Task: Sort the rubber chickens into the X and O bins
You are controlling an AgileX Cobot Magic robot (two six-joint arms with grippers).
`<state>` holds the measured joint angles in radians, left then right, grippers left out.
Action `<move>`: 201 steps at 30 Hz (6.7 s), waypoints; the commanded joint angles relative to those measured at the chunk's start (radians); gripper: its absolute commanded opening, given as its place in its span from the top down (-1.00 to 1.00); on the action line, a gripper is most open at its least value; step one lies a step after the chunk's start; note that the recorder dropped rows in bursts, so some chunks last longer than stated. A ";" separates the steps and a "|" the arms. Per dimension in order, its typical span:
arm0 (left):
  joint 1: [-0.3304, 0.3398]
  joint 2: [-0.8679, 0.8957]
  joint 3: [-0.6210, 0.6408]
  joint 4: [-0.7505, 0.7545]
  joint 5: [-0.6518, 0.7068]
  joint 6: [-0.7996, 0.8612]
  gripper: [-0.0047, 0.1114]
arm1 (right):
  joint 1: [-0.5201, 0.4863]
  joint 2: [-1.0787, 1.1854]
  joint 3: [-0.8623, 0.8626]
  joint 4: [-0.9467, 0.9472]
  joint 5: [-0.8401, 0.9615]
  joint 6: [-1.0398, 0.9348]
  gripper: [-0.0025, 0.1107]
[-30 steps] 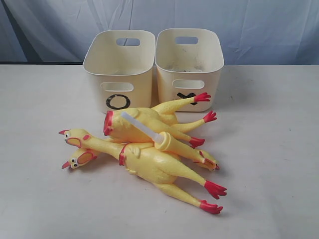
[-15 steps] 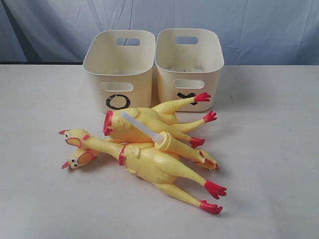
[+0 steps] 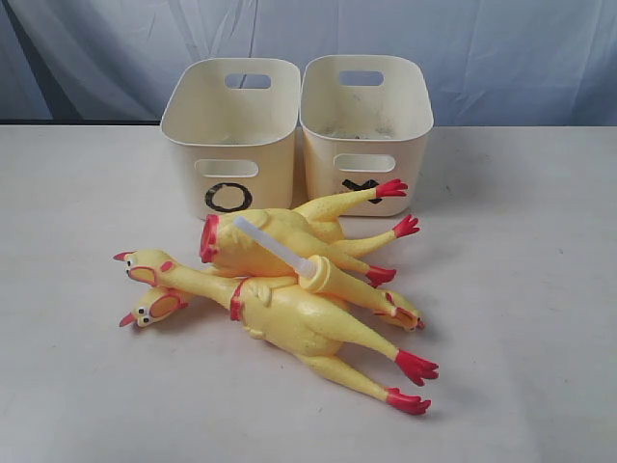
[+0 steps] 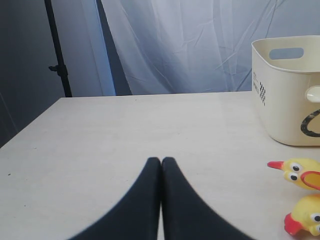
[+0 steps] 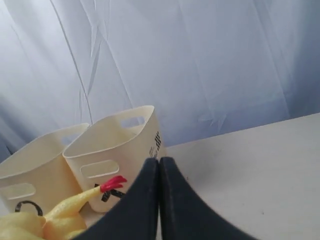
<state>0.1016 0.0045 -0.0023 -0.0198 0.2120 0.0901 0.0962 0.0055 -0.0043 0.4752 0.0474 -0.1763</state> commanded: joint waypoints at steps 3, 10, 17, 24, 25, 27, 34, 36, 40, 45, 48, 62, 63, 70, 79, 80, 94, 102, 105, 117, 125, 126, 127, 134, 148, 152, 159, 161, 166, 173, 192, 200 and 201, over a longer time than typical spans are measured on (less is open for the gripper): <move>-0.005 -0.004 0.002 0.006 -0.006 0.000 0.92 | -0.005 -0.005 0.004 0.267 -0.057 -0.002 0.97; -0.005 -0.004 0.002 0.006 -0.006 0.000 0.92 | -0.003 -0.004 -0.106 0.337 0.178 -0.044 0.97; -0.005 -0.004 0.002 0.006 -0.006 0.000 0.92 | 0.017 0.168 -0.253 0.371 0.368 -0.353 0.97; -0.005 -0.004 0.002 0.006 -0.006 0.000 0.92 | 0.125 0.469 -0.427 0.332 0.500 -0.619 0.97; -0.005 -0.004 0.002 0.006 -0.006 0.000 0.92 | 0.142 0.539 -0.458 0.320 0.507 -0.639 0.97; -0.005 -0.004 0.002 0.006 -0.006 0.000 0.92 | 0.173 0.658 -0.508 0.278 0.509 -0.641 0.97; -0.005 -0.004 0.002 0.006 -0.008 0.000 0.92 | 0.331 1.053 -0.672 0.178 0.496 -0.675 0.97; -0.005 -0.004 0.002 0.006 -0.008 0.000 0.92 | 0.360 1.116 -0.700 0.176 0.478 -0.704 0.97; -0.005 -0.004 0.002 0.006 -0.008 0.000 0.92 | 0.410 1.216 -0.745 0.176 0.434 -0.735 0.97; -0.005 -0.004 0.002 0.006 -0.008 0.000 0.92 | 0.485 1.323 -0.787 0.176 0.340 -0.790 0.97; -0.005 -0.004 0.002 0.006 -0.008 0.000 0.92 | 0.537 1.371 -0.803 0.176 0.286 -0.822 0.97; -0.005 -0.004 0.002 0.006 -0.008 0.000 0.92 | 0.704 1.490 -0.821 0.107 0.069 -0.870 0.97; -0.005 -0.004 0.002 0.006 -0.008 0.000 0.92 | 0.713 1.490 -0.821 0.102 0.061 -0.870 0.97; -0.005 -0.004 0.002 0.006 -0.008 0.000 0.92 | 0.732 1.490 -0.821 0.101 0.002 -0.870 0.61; -0.005 -0.004 0.002 0.006 -0.008 0.000 0.92 | 0.732 1.520 -0.821 0.101 -0.047 -0.868 -0.02; -0.005 -0.004 0.002 0.006 -0.008 0.000 0.92 | 0.732 1.528 -0.821 0.101 -0.047 -0.868 -0.02; -0.005 -0.004 0.002 0.006 -0.008 0.000 0.92 | 0.732 1.662 -0.821 0.101 -0.158 -0.868 -0.02; -0.005 -0.004 0.002 0.006 -0.008 0.000 0.92 | 0.732 1.680 -0.821 0.101 -0.185 -0.866 -0.02; -0.005 -0.004 0.002 0.006 -0.008 0.000 0.92 | 0.732 1.680 -0.821 0.101 -0.185 -0.866 -0.02; -0.005 -0.004 0.002 0.006 -0.006 0.000 0.92 | 0.732 1.680 -0.821 0.101 -0.165 -0.857 0.48; -0.005 -0.004 0.002 0.006 -0.006 0.000 0.92 | 0.732 1.680 -0.821 0.101 -0.158 -0.854 0.53; -0.005 -0.004 0.002 0.006 -0.006 0.000 0.92 | 0.732 1.680 -0.821 0.101 -0.158 -0.854 0.53; -0.005 -0.004 0.002 0.006 -0.006 0.000 0.92 | 0.732 1.680 -0.821 0.101 -0.158 -0.854 0.53; -0.005 -0.004 0.002 0.006 -0.006 0.000 0.92 | 0.732 1.680 -0.821 0.101 -0.158 -0.854 0.68; -0.005 -0.004 0.002 0.006 -0.006 0.000 0.92 | 0.732 1.617 -0.821 0.101 -0.124 -0.852 0.97; -0.005 -0.004 0.002 0.006 -0.006 0.000 0.92 | 0.732 1.544 -0.821 0.117 -0.089 -0.852 0.97; -0.005 -0.004 0.002 0.006 -0.006 0.000 0.92 | 0.732 1.387 -0.821 0.148 -0.047 -0.852 0.97; -0.005 -0.004 0.002 0.006 -0.006 0.000 0.92 | 0.732 1.344 -0.821 0.148 -0.047 -0.852 0.97; -0.005 -0.004 0.002 0.006 -0.006 0.000 0.92 | 0.732 1.233 -0.821 0.148 -0.074 -0.852 0.97; -0.005 -0.004 0.002 0.012 -0.006 0.000 0.92 | 0.732 1.226 -0.821 0.146 -0.170 -0.867 0.97; -0.005 -0.004 0.002 0.014 -0.008 0.000 0.92 | 0.732 1.249 -0.821 0.166 -0.552 -0.867 0.97; -0.005 -0.004 0.002 0.014 -0.008 0.000 0.92 | 0.729 1.403 -0.837 0.150 -0.790 -0.867 0.97; -0.005 -0.004 0.002 0.014 -0.008 0.000 0.92 | 0.729 1.430 -0.851 0.144 -0.790 -0.867 0.97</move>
<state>0.1016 0.0045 -0.0023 0.0000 0.2120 0.0901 0.8267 1.3801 -0.8278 0.6342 -0.6768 -1.0391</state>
